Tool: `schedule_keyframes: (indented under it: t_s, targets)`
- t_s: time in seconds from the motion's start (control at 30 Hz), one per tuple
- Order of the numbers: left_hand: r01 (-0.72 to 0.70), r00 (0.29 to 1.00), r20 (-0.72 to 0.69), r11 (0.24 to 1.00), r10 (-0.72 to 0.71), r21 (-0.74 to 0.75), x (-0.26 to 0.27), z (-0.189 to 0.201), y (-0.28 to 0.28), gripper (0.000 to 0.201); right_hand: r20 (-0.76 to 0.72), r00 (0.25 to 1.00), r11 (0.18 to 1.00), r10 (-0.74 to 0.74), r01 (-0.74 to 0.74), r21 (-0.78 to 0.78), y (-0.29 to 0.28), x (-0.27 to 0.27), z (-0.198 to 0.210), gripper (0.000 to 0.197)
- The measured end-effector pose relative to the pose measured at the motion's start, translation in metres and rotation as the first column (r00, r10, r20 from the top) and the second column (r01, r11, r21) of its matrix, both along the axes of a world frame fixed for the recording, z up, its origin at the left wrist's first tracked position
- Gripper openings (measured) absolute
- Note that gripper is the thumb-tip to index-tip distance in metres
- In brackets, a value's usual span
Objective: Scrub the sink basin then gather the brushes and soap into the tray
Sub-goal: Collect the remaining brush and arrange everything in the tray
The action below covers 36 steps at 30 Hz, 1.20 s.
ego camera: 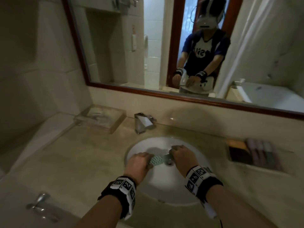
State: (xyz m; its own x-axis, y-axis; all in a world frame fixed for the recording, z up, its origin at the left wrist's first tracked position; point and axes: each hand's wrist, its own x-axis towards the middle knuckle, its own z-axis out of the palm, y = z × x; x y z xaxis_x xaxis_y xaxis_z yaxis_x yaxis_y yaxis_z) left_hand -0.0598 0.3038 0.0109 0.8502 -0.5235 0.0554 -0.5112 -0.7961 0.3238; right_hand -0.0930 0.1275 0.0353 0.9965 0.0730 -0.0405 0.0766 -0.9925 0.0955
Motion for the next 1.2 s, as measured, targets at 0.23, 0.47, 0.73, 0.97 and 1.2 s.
schedule_keyframes:
  t_s: [0.23,0.47,0.73,0.97,1.2]
  targets:
    - [0.132,0.991,0.011,0.99,-0.132,-0.057,-0.008,0.001,-0.17,0.039,-0.025,0.965,0.962,-0.262,0.263,0.069,-0.156,-0.041,-0.005,0.021]
    - [0.258,0.964,-0.052,0.964,-0.262,-0.067,-0.026,-0.008,-0.349,0.041,0.053,0.922,0.921,-0.384,0.378,0.099,-0.34,-0.073,-0.028,0.039]
    - [0.33,0.934,-0.158,0.943,-0.321,0.032,-0.012,-0.024,-0.445,0.042,-0.074,0.886,0.869,-0.457,0.462,0.175,-0.429,-0.077,-0.053,0.046]
    - [0.37,0.905,-0.248,0.927,-0.345,0.06,0.007,-0.054,-0.474,0.045,-0.165,0.878,0.869,-0.45,0.473,0.145,-0.457,-0.057,-0.072,0.041]
    - [0.409,0.88,-0.284,0.911,-0.38,0.05,0.016,-0.068,-0.479,0.037,-0.239,0.872,0.891,-0.427,0.452,0.055,-0.461,-0.055,-0.098,0.033]
